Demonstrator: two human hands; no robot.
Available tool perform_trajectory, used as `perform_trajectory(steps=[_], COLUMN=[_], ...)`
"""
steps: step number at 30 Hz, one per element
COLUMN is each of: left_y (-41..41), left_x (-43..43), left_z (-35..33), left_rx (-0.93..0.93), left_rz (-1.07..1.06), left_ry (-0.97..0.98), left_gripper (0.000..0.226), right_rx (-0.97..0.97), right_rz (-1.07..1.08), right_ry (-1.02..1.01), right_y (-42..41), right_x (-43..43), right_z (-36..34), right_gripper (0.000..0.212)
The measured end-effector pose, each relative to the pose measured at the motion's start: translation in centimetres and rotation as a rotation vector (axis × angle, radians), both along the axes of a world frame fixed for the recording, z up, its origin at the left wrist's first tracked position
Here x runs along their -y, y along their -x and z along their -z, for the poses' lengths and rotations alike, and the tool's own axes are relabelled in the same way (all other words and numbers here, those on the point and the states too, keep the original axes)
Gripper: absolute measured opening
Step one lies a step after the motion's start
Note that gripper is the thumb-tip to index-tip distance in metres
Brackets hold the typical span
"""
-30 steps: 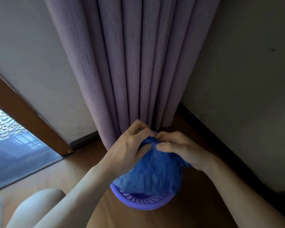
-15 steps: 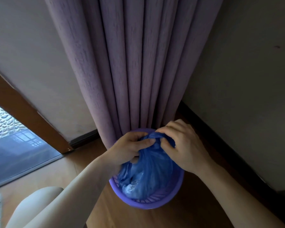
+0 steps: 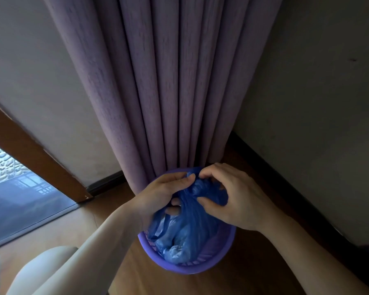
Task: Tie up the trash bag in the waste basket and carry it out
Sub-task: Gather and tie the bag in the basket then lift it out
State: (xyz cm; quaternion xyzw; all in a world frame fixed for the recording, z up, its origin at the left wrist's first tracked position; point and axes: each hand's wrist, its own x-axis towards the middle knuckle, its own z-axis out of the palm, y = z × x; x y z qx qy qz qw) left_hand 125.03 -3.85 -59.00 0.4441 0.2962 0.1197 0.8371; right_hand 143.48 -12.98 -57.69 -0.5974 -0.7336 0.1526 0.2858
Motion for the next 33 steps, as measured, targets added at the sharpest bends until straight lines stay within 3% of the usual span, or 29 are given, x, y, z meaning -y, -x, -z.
perform_trajectory(steps=[3,5,9,13,19,22,27,33], left_y=[-0.2,-0.3,-0.2,-0.1,0.7,2.1,3.8,3.9], left_x=[0.0,0.0,-0.2,-0.7,-1.0,-1.4,-2.0,-2.2], left_z=[0.2,0.4,0.4,0.3,0.1,0.4,0.7,1.3], left_rx=[0.008,0.009,-0.13,-0.207,-0.282,-0.372,-0.593,-0.764], left_rz=[-0.017,-0.018,-0.052,-0.098,-0.023,-0.013,0.027,-0.018], left_ry=[0.0,-0.032,-0.313,-0.659,-0.693,-0.577,-0.684,-0.736], left_gripper=[0.02,0.023,0.036,0.023,0.009,0.016,0.033,0.04], right_rx=[0.001,-0.049,-0.28,-0.516,-0.789,-0.795,-0.636,-0.575], right_rz=[0.087,0.12,0.169,0.182,0.134,0.098,0.233,0.329], right_ry=[0.036,0.061,0.169,0.215,0.333,0.452,0.536,0.551], right_y=[0.5,0.6,0.4,-0.2,-1.2,-1.8,-2.8,-2.4], right_x=[-0.4,-0.7,-0.9,-0.8,-0.6,-0.2,0.6,0.7], right_z=[0.3,0.4,0.1,-0.3,-1.2,-1.5,-0.3,0.0], right_gripper=[0.035,0.023,0.004,0.029,0.046,0.042,0.021,0.031])
